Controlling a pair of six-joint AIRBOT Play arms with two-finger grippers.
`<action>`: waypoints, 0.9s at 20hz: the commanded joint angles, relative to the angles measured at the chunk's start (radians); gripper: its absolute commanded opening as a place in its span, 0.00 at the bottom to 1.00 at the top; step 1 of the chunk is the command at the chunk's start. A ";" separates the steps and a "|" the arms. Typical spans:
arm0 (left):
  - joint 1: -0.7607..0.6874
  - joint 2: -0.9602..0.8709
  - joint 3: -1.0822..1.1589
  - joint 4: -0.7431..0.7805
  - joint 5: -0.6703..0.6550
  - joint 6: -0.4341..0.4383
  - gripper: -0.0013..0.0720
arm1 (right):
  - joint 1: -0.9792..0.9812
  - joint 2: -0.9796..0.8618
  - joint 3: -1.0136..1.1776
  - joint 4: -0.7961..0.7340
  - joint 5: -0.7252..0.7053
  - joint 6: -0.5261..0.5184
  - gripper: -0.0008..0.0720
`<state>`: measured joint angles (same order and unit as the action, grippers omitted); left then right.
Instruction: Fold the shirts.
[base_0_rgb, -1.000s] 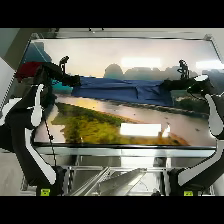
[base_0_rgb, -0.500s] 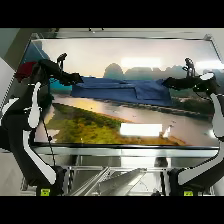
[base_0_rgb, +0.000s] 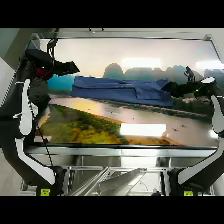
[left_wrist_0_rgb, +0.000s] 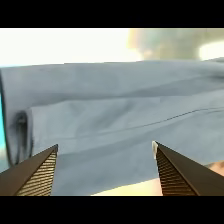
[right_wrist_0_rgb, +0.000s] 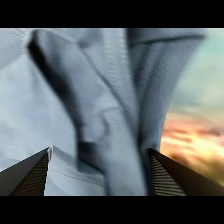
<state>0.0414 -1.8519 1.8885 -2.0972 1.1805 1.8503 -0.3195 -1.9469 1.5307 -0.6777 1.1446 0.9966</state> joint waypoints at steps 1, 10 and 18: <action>-0.046 0.016 -0.001 -0.017 -0.011 0.000 0.91 | 0.000 -0.037 0.000 0.122 0.040 -0.059 0.97; -0.301 -0.119 0.000 -0.050 -0.158 0.001 0.46 | 0.063 -0.064 0.047 0.124 0.051 -0.058 0.04; -0.472 -0.259 0.035 -0.052 -0.330 -0.002 0.04 | 0.145 0.206 0.229 0.061 0.283 0.060 0.04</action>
<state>-0.3828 -2.0567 1.8984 -2.1490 0.8925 1.8503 -0.2058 -1.8347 1.7046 -0.6014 1.3479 0.9958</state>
